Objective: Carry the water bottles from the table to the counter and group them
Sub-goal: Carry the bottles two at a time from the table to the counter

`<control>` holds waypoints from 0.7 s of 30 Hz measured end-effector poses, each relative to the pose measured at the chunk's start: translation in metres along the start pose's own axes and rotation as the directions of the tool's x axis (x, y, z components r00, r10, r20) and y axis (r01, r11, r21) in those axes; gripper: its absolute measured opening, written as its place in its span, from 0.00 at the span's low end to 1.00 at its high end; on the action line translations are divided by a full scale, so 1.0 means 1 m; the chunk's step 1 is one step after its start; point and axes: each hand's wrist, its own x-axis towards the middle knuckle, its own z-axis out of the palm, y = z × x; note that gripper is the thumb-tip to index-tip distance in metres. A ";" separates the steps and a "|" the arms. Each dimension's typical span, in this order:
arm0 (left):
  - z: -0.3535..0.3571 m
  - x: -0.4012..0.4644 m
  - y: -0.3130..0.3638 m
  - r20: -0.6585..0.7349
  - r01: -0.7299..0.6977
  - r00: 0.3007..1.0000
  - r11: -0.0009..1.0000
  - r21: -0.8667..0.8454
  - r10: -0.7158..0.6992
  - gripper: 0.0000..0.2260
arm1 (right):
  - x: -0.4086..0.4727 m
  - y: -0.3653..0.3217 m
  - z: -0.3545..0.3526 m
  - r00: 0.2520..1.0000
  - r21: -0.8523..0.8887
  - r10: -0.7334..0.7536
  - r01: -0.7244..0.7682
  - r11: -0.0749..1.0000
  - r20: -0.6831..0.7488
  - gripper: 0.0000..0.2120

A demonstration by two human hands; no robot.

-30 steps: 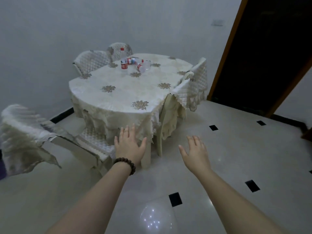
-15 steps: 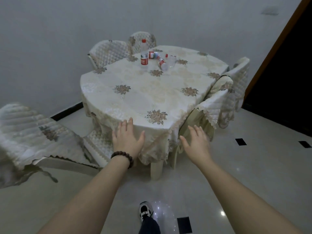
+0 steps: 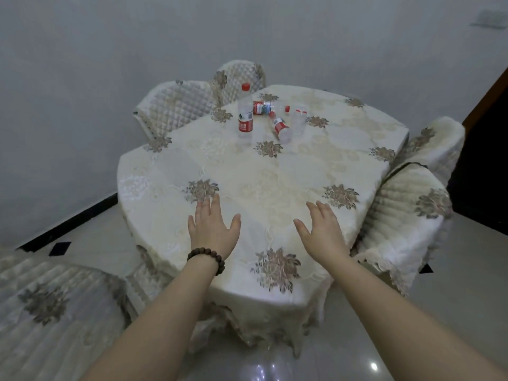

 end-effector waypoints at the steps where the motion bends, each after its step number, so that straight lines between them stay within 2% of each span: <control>1: 0.002 0.012 0.003 0.000 -0.003 1.000 1.000 0.002 0.003 0.31 | 0.013 0.000 -0.001 1.000 0.000 0.002 -0.002 1.000 -0.004 0.28; 11: 0.033 0.123 0.045 -0.005 0.002 1.000 1.000 -0.001 -0.002 0.31 | 0.145 0.007 -0.012 1.000 0.037 -0.009 0.010 0.999 -0.015 0.29; 21: 0.064 0.263 0.092 -0.064 0.096 0.993 0.995 -0.004 -0.096 0.33 | 0.316 0.032 -0.021 0.995 0.087 -0.053 0.046 0.995 0.081 0.30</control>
